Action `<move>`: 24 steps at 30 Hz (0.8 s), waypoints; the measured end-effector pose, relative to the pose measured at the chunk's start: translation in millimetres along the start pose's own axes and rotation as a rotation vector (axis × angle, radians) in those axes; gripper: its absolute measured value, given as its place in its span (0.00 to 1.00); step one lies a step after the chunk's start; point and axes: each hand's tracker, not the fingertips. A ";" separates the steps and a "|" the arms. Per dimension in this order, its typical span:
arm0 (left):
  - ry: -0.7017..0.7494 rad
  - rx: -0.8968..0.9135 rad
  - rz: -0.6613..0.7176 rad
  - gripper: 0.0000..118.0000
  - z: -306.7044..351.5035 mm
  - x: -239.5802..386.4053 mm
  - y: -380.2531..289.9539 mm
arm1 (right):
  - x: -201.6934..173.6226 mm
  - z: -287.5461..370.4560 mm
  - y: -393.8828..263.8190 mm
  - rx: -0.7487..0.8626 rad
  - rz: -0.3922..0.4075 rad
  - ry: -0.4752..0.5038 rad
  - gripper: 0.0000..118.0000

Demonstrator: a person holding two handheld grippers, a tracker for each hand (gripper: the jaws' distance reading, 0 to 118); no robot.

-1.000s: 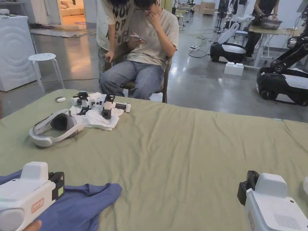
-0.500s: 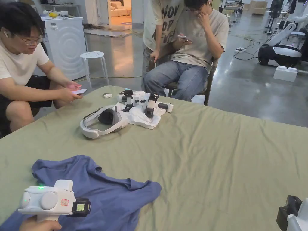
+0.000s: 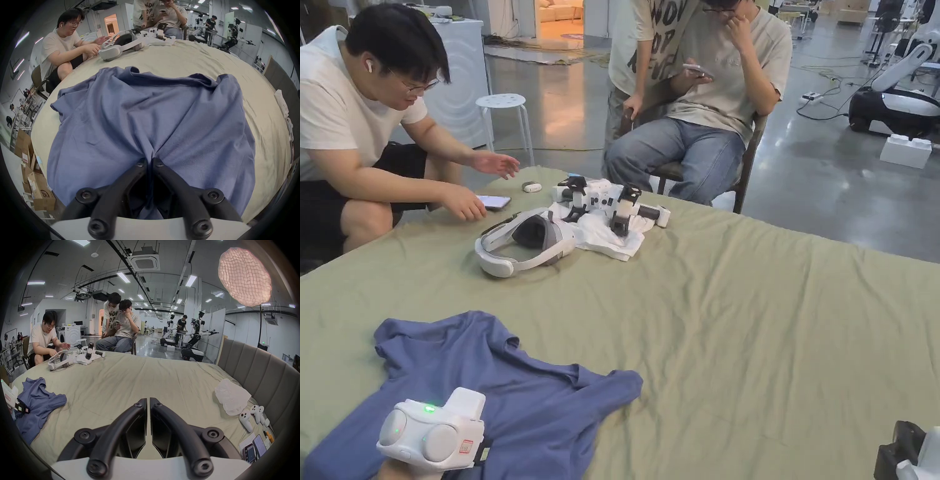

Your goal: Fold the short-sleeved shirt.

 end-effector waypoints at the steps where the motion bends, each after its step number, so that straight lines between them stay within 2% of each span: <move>1: 0.003 0.008 0.015 0.01 -0.5 -1.9 0.7 | -0.4 -0.3 -0.3 -0.002 -0.001 0.001 0.02; 3: -0.026 0.030 0.090 0.00 3.7 -10.0 0.9 | -0.6 -0.5 -0.8 -0.005 -0.003 0.001 0.02; 8: 0.010 0.236 0.122 0.00 35.6 -24.8 0.5 | -0.4 -0.9 0.5 -0.002 0.003 -0.001 0.02; 11: -0.002 0.322 0.192 0.00 62.5 -31.0 0.6 | -0.8 -1.4 2.8 0.004 -0.005 -0.001 0.02; 18: -0.002 0.509 0.201 0.00 108.7 -42.0 -0.8 | -7.5 -1.5 4.6 0.014 -0.027 0.014 0.02; 24: -0.011 0.640 0.176 0.00 159.0 -34.7 30.8 | -8.1 0.8 11.7 0.038 -0.045 0.027 0.02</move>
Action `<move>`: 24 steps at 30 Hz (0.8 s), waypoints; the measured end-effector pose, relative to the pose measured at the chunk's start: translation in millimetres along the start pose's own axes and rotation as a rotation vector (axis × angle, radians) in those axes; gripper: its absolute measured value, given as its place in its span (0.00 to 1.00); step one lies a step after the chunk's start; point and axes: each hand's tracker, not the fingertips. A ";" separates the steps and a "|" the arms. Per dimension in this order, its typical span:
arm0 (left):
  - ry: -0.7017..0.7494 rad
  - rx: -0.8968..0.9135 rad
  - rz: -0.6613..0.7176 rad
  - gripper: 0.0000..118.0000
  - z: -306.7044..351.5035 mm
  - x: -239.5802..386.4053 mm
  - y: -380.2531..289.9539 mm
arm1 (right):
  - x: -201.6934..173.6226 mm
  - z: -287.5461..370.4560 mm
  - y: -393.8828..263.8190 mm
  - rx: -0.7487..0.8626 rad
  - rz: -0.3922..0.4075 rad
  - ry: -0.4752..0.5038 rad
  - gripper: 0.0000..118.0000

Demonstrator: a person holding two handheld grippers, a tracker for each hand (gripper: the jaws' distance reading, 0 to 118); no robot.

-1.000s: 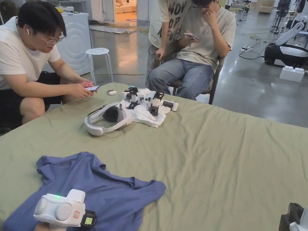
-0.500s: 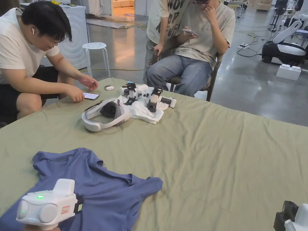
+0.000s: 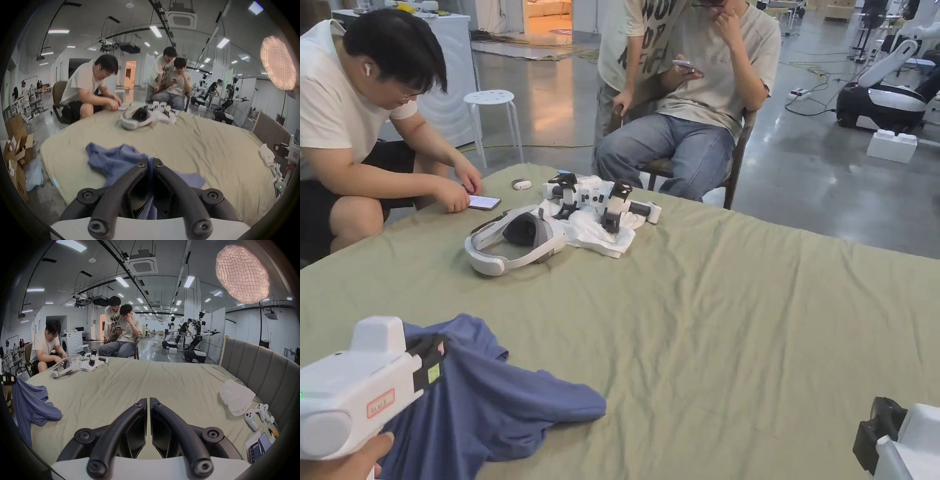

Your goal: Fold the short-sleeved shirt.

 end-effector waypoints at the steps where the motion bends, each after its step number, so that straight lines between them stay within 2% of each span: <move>1: -0.012 0.022 -0.005 0.00 6.2 9.2 11.6 | 0.8 1.0 1.7 0.007 0.000 0.000 0.02; 4: -0.059 0.111 -0.005 0.00 18.2 32.3 45.2 | 5.6 5.0 7.4 0.025 -0.005 -0.001 0.02; 8: -0.119 0.144 -0.075 0.00 26.4 75.5 86.5 | 17.8 10.8 12.0 0.047 -0.018 -0.014 0.02; 14: -0.291 0.230 -0.132 0.00 38.4 153.8 132.6 | 46.3 26.1 17.0 0.078 -0.041 -0.057 0.02; 19: -0.455 0.255 -0.172 0.00 41.0 229.5 148.5 | 73.8 39.6 18.4 0.100 -0.052 -0.107 0.02; 24: -0.626 0.184 -0.236 0.00 30.3 317.8 133.5 | 100.6 53.6 15.5 0.111 -0.059 -0.160 0.02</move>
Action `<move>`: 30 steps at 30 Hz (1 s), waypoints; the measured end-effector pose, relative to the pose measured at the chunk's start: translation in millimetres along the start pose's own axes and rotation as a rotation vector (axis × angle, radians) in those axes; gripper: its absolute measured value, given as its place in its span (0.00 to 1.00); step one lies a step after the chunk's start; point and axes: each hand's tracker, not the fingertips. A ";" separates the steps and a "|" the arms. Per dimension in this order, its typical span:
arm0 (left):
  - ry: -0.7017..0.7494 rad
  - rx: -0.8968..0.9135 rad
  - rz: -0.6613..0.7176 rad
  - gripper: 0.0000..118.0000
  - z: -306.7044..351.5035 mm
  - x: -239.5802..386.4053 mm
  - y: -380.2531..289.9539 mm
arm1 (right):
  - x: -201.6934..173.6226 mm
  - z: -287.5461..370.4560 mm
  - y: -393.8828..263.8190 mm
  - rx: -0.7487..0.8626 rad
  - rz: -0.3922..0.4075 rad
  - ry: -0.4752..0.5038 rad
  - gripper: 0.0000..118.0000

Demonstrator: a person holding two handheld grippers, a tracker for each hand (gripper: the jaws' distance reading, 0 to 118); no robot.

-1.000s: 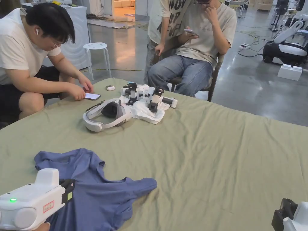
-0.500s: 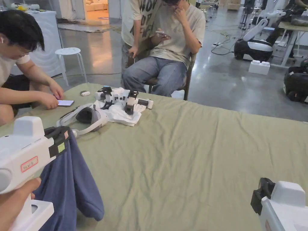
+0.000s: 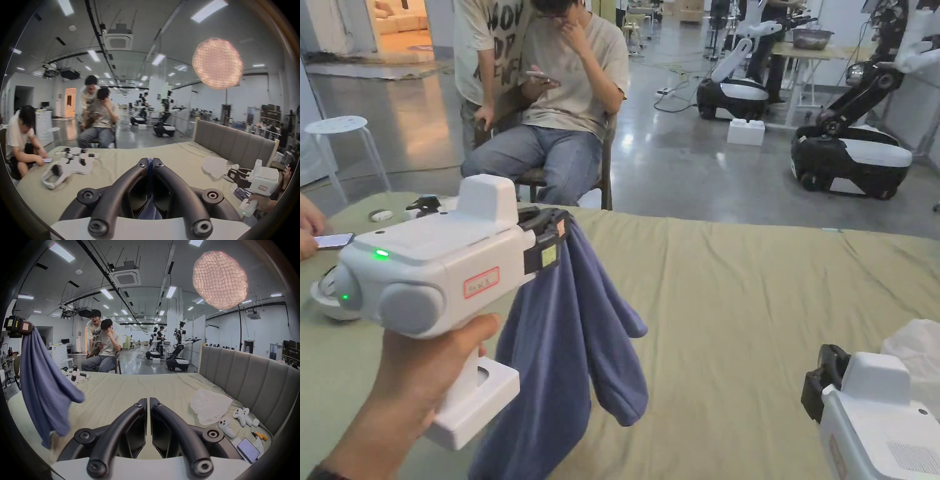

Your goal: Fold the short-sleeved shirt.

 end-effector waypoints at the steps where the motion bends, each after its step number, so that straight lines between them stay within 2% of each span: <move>1: -0.034 -0.016 0.003 0.00 -11.6 9.6 -5.6 | 4.7 1.5 -0.6 0.000 -0.004 -0.008 0.02; 6: -0.190 -0.153 0.035 0.00 -70.2 70.5 -51.4 | 28.1 9.9 -9.1 -0.020 -0.017 -0.057 0.02; 12: -0.262 -0.341 0.037 0.01 -105.2 122.6 -134.6 | 44.5 16.3 -28.2 -0.071 -0.020 -0.088 0.02; 15: -0.266 -0.371 0.046 0.04 -103.9 132.5 -166.6 | 47.1 17.9 -35.9 -0.098 -0.020 -0.092 0.02; 17: -0.260 -0.391 0.052 0.15 -101.3 133.1 -179.1 | 46.7 18.1 -39.2 -0.111 -0.020 -0.087 0.02; 21: -0.205 -0.369 0.059 0.56 -87.5 121.4 -180.9 | 41.5 18.2 -39.6 -0.111 -0.014 -0.067 0.02; 22: -0.182 -0.328 0.072 0.59 -81.7 114.5 -177.0 | 38.7 18.2 -37.5 -0.101 -0.011 -0.057 0.02; 28: 0.022 -0.160 0.077 0.58 -43.5 70.4 -146.0 | 16.6 13.5 -19.5 -0.051 0.002 -0.014 0.02; 29: 0.063 -0.129 0.071 0.56 -36.0 63.9 -140.8 | 11.2 12.9 -16.0 -0.038 0.005 -0.008 0.02; 30: 0.111 -0.102 0.064 0.50 -28.5 57.1 -136.2 | 6.0 12.4 -12.7 -0.021 0.007 -0.001 0.02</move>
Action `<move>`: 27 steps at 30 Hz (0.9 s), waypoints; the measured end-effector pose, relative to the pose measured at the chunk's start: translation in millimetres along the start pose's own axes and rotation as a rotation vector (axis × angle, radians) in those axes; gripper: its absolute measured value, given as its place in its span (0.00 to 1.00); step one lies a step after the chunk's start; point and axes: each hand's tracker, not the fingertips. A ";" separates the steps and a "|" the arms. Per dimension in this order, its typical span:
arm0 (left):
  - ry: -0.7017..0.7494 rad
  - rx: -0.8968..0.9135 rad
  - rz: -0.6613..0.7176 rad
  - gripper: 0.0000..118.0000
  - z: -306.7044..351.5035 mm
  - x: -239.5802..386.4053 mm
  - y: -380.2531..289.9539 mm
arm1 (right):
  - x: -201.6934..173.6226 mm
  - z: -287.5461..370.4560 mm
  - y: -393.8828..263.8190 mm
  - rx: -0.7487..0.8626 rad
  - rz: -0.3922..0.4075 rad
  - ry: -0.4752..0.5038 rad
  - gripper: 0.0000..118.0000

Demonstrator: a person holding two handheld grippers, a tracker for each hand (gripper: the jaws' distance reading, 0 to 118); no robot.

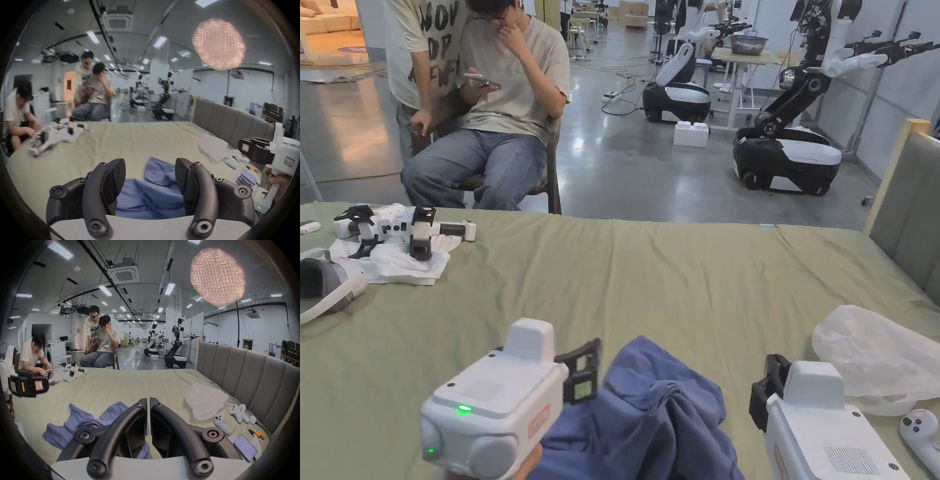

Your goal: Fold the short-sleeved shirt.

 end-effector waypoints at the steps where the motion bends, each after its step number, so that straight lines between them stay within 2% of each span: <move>1: 0.034 0.025 -0.002 0.42 5.6 -5.3 3.0 | -3.7 -1.0 2.5 0.010 0.000 0.004 0.02; 3: 0.106 0.069 -0.009 0.20 18.6 -17.6 9.3 | -13.2 -1.9 9.5 0.038 -0.001 0.014 0.02; 6: 0.159 0.081 -0.026 0.00 32.2 -32.4 13.9 | -23.8 -3.1 17.6 0.069 0.000 0.027 0.02; 10: 0.201 0.043 -0.053 0.00 45.6 -51.0 11.3 | -33.4 -3.6 25.7 0.083 -0.003 0.047 0.02; 13: 0.222 -0.035 -0.001 0.00 46.3 -72.5 -2.4 | -37.2 -4.7 26.8 0.082 0.002 0.060 0.02; 21: 0.192 -0.502 0.183 0.00 -0.4 -139.3 -84.5 | -32.9 -5.6 19.0 0.051 0.028 0.066 0.02; 22: 0.195 -0.548 0.189 0.01 -5.5 -143.1 -93.4 | -31.5 -5.7 16.9 0.045 0.029 0.063 0.02; 23: 0.183 -0.594 0.206 0.07 -11.0 -146.2 -103.5 | -29.5 -6.0 14.1 0.038 0.029 0.058 0.02; 26: 0.202 -0.699 0.222 0.56 -28.0 -153.9 -130.2 | -22.9 -6.9 4.7 0.010 0.023 0.046 0.02; 27: 0.212 -0.744 0.219 0.61 -32.0 -152.4 -138.3 | -20.7 -6.8 1.2 0.000 0.021 0.040 0.02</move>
